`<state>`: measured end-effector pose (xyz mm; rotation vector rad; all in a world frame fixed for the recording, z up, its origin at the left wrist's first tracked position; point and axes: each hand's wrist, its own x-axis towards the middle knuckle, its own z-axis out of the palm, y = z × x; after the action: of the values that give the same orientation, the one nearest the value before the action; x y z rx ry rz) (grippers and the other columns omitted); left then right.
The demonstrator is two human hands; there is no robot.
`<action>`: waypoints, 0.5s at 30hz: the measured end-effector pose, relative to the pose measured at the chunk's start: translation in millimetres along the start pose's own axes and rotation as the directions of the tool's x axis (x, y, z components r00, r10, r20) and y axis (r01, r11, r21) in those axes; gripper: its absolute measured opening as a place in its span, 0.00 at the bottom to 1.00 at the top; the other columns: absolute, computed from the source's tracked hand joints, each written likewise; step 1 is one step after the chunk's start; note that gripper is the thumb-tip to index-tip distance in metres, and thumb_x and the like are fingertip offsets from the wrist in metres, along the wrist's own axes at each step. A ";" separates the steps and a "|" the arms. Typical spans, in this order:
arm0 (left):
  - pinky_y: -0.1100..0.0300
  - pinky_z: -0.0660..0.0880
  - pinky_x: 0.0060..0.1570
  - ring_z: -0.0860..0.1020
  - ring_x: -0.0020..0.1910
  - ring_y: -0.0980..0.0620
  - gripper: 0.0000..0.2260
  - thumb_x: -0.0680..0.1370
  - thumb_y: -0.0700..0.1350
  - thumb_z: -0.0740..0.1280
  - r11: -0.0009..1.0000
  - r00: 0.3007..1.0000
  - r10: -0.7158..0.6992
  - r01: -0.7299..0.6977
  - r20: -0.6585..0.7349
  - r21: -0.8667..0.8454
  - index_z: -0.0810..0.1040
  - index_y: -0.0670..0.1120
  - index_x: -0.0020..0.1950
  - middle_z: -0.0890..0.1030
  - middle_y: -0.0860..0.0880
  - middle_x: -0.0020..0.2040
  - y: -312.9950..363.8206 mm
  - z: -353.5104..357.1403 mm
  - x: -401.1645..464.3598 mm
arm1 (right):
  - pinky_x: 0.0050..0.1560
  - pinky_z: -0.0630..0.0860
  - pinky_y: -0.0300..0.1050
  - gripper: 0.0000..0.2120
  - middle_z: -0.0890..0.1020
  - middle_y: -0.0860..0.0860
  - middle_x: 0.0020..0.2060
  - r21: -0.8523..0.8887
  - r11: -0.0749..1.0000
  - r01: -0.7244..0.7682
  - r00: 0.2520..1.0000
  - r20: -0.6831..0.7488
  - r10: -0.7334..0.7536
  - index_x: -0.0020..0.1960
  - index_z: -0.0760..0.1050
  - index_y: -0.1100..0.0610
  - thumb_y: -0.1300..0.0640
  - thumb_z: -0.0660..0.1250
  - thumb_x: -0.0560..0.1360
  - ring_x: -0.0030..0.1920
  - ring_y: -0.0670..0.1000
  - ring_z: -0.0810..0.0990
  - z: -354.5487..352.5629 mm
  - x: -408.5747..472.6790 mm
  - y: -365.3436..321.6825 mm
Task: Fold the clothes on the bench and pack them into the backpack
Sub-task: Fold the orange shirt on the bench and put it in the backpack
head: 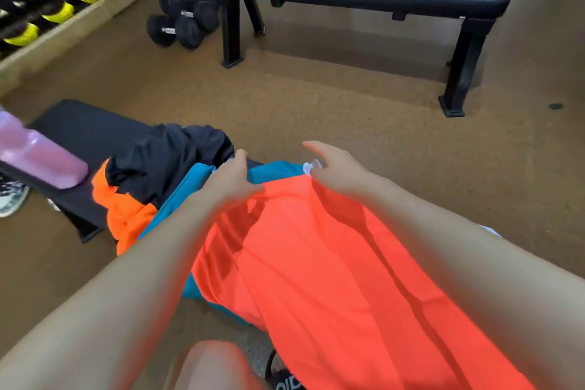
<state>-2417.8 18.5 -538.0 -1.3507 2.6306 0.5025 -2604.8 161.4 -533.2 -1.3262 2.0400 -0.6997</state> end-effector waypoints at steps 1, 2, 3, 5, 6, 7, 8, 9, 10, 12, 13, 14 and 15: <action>0.48 0.74 0.51 0.77 0.55 0.41 0.26 0.71 0.53 0.74 1.000 1.000 0.022 -0.022 0.017 -0.002 0.69 0.43 0.62 0.77 0.44 0.53 -5.0 -2.0 4.8 | 0.73 0.63 0.45 0.30 0.67 0.53 0.77 -0.052 0.998 0.027 0.999 0.031 -0.025 0.79 0.62 0.55 0.64 0.62 0.78 0.76 0.54 0.66 1.8 9.3 -4.2; 0.48 0.75 0.49 0.77 0.52 0.42 0.22 0.71 0.52 0.74 0.998 0.998 0.056 -0.055 0.029 -0.015 0.71 0.44 0.58 0.78 0.45 0.51 -9.5 -4.0 8.4 | 0.74 0.63 0.47 0.32 0.67 0.52 0.77 -0.094 0.995 0.046 0.997 0.066 -0.040 0.79 0.62 0.54 0.66 0.61 0.76 0.77 0.54 0.64 4.3 17.9 -7.4; 0.50 0.74 0.47 0.77 0.49 0.43 0.18 0.71 0.51 0.73 0.995 0.995 0.095 -0.093 0.041 -0.042 0.72 0.45 0.55 0.79 0.46 0.48 -13.8 -5.1 11.9 | 0.75 0.63 0.50 0.35 0.66 0.52 0.77 -0.128 0.990 0.059 0.994 0.102 -0.046 0.80 0.61 0.53 0.67 0.60 0.74 0.77 0.54 0.63 6.6 25.0 -11.2; 0.59 0.71 0.40 0.76 0.43 0.47 0.11 0.70 0.47 0.71 0.980 0.982 0.179 -0.172 0.063 -0.098 0.74 0.48 0.49 0.79 0.49 0.43 -18.8 -6.7 15.7 | 0.74 0.64 0.53 0.37 0.67 0.52 0.77 -0.201 0.976 0.083 0.985 0.165 -0.050 0.80 0.61 0.51 0.67 0.61 0.72 0.77 0.55 0.63 11.9 37.7 -17.5; 0.64 0.68 0.36 0.75 0.41 0.49 0.09 0.70 0.45 0.71 0.972 0.975 0.214 -0.205 0.069 -0.112 0.75 0.49 0.47 0.78 0.51 0.41 -19.6 -7.4 16.6 | 0.74 0.64 0.54 0.36 0.68 0.53 0.76 -0.232 0.968 0.096 0.980 0.194 -0.051 0.79 0.62 0.50 0.66 0.61 0.72 0.77 0.56 0.63 14.6 42.9 -20.8; 0.66 0.66 0.34 0.73 0.39 0.50 0.08 0.71 0.42 0.71 0.964 0.967 0.244 -0.234 0.069 -0.123 0.74 0.49 0.47 0.76 0.52 0.39 -20.1 -8.2 17.1 | 0.74 0.64 0.53 0.35 0.70 0.54 0.75 -0.249 0.963 0.103 0.974 0.221 -0.047 0.78 0.63 0.49 0.64 0.61 0.72 0.76 0.56 0.64 17.9 47.6 -23.5; 0.67 0.66 0.33 0.72 0.38 0.51 0.09 0.71 0.40 0.71 0.958 0.962 0.265 -0.255 0.068 -0.129 0.74 0.49 0.46 0.76 0.53 0.38 -20.5 -9.3 17.2 | 0.72 0.65 0.53 0.33 0.72 0.54 0.72 -0.250 0.962 0.110 0.968 0.246 -0.047 0.77 0.66 0.48 0.63 0.62 0.73 0.74 0.56 0.66 20.9 51.3 -26.1; 0.67 0.66 0.33 0.72 0.37 0.52 0.09 0.71 0.40 0.71 0.954 0.958 0.279 -0.268 0.066 -0.135 0.74 0.49 0.47 0.75 0.55 0.38 -21.5 -10.1 17.8 | 0.69 0.68 0.51 0.29 0.75 0.53 0.69 -0.243 0.963 0.113 0.961 0.272 -0.044 0.74 0.69 0.47 0.61 0.62 0.74 0.71 0.56 0.70 23.3 55.0 -28.3; 0.67 0.66 0.34 0.73 0.37 0.54 0.09 0.71 0.40 0.71 0.951 0.956 0.285 -0.274 0.066 -0.141 0.75 0.49 0.47 0.75 0.55 0.38 -22.6 -11.7 17.8 | 0.65 0.70 0.49 0.26 0.78 0.51 0.66 -0.238 0.964 0.122 0.956 0.288 -0.050 0.71 0.72 0.46 0.60 0.63 0.74 0.67 0.55 0.74 25.2 58.1 -30.1; 0.67 0.66 0.34 0.74 0.37 0.56 0.08 0.73 0.45 0.73 0.952 0.956 0.286 -0.275 0.065 -0.137 0.76 0.49 0.48 0.77 0.55 0.38 -25.8 -14.9 18.1 | 0.54 0.70 0.45 0.23 0.82 0.48 0.57 -0.282 0.948 0.147 0.956 0.287 -0.062 0.66 0.76 0.45 0.59 0.64 0.72 0.60 0.54 0.78 26.5 63.5 -32.5; 0.67 0.66 0.35 0.74 0.37 0.56 0.08 0.73 0.48 0.73 0.953 0.956 0.288 -0.280 0.062 -0.121 0.76 0.49 0.49 0.77 0.55 0.39 -27.5 -16.0 18.3 | 0.50 0.69 0.45 0.22 0.82 0.48 0.53 -0.326 0.932 0.156 0.957 0.282 -0.061 0.63 0.77 0.46 0.59 0.65 0.71 0.57 0.54 0.79 25.0 64.7 -34.1; 0.67 0.65 0.35 0.74 0.38 0.56 0.09 0.74 0.50 0.73 0.953 0.954 0.293 -0.287 0.060 -0.095 0.77 0.49 0.48 0.77 0.55 0.39 -28.8 -17.0 18.4 | 0.47 0.70 0.45 0.19 0.81 0.48 0.49 -0.354 0.921 0.164 0.958 0.279 -0.063 0.60 0.78 0.48 0.59 0.66 0.70 0.54 0.55 0.79 23.5 66.3 -34.2; 0.67 0.64 0.34 0.74 0.38 0.55 0.09 0.74 0.51 0.73 0.954 0.953 0.297 -0.293 0.058 -0.069 0.77 0.49 0.48 0.77 0.56 0.39 -29.9 -17.6 18.3 | 0.44 0.71 0.46 0.16 0.81 0.49 0.46 -0.369 0.914 0.170 0.957 0.282 -0.064 0.56 0.79 0.50 0.59 0.67 0.69 0.50 0.57 0.79 21.2 66.9 -33.9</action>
<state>-2403.8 -17.9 -533.4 -0.9361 2.7942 0.6559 -2590.1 84.9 -536.9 -1.6781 1.9518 -0.1462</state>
